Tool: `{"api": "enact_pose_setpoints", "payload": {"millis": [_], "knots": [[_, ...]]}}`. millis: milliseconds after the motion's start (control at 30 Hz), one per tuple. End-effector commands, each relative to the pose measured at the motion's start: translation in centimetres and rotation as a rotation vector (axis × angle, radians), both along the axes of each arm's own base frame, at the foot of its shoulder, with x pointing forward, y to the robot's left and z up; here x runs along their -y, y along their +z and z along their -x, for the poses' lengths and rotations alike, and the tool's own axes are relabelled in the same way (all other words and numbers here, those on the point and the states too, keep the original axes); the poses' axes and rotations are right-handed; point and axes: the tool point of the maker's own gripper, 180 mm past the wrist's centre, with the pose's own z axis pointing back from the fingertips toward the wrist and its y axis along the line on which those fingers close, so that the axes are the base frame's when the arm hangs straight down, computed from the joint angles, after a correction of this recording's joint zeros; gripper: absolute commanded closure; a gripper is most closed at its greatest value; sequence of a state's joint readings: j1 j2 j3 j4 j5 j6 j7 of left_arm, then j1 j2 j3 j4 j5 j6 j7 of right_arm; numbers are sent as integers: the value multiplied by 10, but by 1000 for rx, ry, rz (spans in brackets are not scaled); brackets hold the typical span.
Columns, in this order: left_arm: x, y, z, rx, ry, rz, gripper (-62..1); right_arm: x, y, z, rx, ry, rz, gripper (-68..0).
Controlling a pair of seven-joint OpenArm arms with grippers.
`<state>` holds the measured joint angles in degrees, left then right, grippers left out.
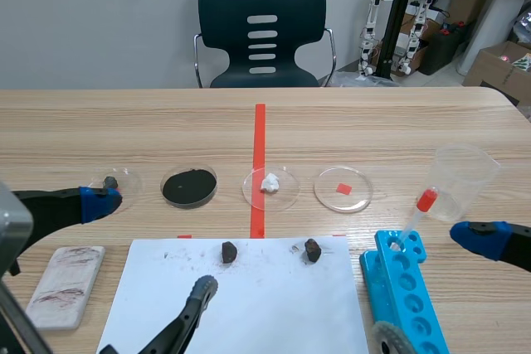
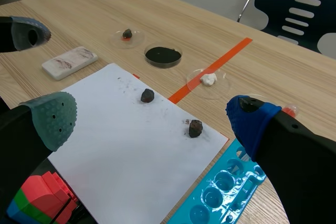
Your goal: Return to the home posture
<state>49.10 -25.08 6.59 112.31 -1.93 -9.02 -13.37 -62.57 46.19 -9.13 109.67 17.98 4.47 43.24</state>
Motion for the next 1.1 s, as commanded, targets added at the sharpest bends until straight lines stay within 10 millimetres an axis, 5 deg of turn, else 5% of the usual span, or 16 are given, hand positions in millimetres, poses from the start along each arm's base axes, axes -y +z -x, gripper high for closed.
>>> {"api": "enact_pose_setpoints", "payload": {"millis": [0, 1067], "knots": [[1, 11, 3, 21, 4, 27, -623, -3, 11, -4, 35, 2, -26, -591], [-18, 13, 11, -13, 77, 71, -623, -3, 11, -4, 35, 2, -26, -591]]}}
